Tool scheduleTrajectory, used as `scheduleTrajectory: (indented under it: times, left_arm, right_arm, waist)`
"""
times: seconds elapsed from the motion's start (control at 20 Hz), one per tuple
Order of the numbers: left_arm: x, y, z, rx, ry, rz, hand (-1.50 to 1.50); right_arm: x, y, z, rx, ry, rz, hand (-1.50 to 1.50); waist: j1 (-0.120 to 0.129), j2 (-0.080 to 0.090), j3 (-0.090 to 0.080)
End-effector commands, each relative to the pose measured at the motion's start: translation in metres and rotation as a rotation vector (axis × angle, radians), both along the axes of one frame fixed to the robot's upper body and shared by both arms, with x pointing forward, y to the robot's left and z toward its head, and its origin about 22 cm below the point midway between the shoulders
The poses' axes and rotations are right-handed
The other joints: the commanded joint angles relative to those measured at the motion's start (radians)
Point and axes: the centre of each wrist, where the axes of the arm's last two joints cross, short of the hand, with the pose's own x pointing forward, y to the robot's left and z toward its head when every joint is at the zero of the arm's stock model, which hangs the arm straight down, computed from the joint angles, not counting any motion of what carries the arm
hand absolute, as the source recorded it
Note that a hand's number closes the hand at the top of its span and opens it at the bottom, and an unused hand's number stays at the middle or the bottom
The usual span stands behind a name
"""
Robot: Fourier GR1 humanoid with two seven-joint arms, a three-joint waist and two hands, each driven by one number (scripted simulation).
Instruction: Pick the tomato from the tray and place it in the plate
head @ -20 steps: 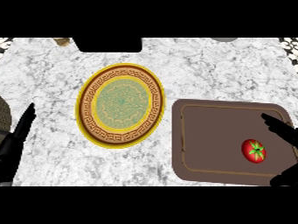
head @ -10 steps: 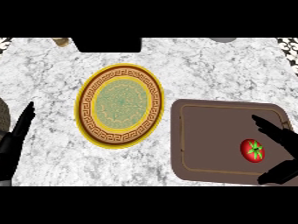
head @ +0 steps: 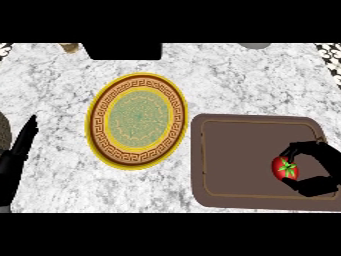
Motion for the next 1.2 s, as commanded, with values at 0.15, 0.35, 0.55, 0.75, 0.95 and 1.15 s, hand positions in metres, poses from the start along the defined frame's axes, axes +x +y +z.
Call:
scheduleTrajectory:
  times: [0.15,0.35,0.55,0.75,0.95,1.15]
  left_arm:
    - [0.019,-0.019,0.007,-0.002,-0.035,-0.122,0.00]
    - [0.031,-0.029,0.013,0.014,-0.048,-0.147,0.00]
    - [0.030,-0.042,0.004,0.001,-0.052,-0.127,0.00]
    - [0.025,-0.019,-0.007,0.009,-0.030,-0.086,0.00]
    - [0.024,-0.020,-0.002,-0.001,-0.023,-0.059,0.00]
    - [0.026,-0.012,0.005,0.008,-0.015,-0.047,0.00]
  right_arm:
    - [0.084,0.035,0.080,-0.464,-0.194,0.231,1.50]
    - [0.121,0.056,0.104,-0.625,-0.266,0.299,1.50]
    - [0.144,0.062,0.105,-0.666,-0.427,0.233,1.50]
    - [0.161,0.064,0.103,-0.627,-0.573,0.203,1.50]
    - [0.175,0.063,0.138,-0.558,-0.796,0.173,1.50]
    - [0.187,0.079,0.163,-0.410,-0.965,0.241,1.50]
  waist:
    - [0.127,0.036,0.012]
    - [0.146,0.047,0.015]
    - [0.123,0.043,0.016]
    - [0.092,0.039,0.014]
    - [0.059,0.024,0.014]
    - [0.042,0.018,0.013]
